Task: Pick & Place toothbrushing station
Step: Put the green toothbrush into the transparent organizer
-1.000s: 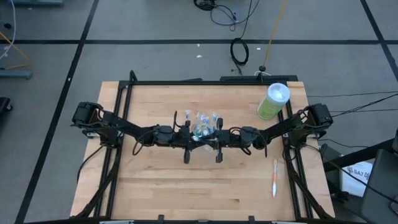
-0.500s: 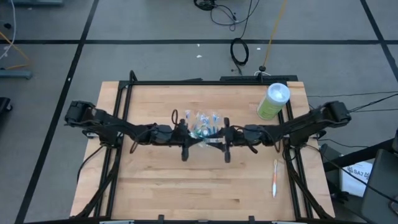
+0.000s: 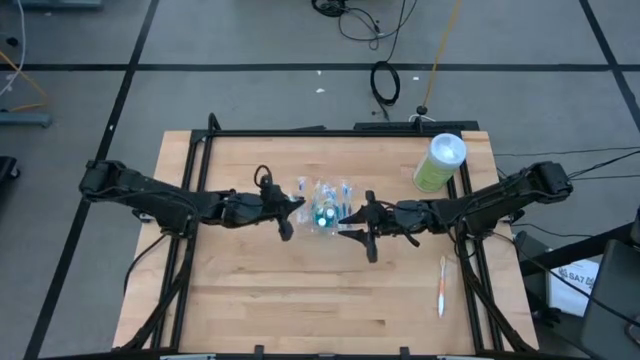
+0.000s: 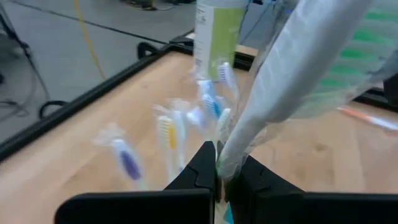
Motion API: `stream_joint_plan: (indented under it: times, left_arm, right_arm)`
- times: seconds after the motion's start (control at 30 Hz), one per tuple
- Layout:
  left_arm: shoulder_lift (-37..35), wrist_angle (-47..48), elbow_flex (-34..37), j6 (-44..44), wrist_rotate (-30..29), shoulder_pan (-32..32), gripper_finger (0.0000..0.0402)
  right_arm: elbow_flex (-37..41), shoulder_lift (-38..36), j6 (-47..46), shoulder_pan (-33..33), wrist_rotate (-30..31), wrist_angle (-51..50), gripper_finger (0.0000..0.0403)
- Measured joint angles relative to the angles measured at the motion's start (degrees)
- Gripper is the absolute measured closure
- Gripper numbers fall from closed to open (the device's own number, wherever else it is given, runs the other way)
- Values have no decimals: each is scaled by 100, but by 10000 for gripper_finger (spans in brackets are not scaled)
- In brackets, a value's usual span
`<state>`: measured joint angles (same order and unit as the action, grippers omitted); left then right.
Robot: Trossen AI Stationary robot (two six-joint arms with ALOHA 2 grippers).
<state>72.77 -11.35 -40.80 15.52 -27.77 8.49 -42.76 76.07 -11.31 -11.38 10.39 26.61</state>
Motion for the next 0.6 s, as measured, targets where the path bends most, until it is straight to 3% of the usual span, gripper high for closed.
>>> stream_joint_plan:
  times: [0.27,0.6]
  left_arm:
    - [701,-37,0,506,284,-222,392]
    - [1069,80,0,1100,647,-323,392]
  right_arm:
    - [0,0,0,0,0,6,277]
    - [0,0,0,0,0,7,279]
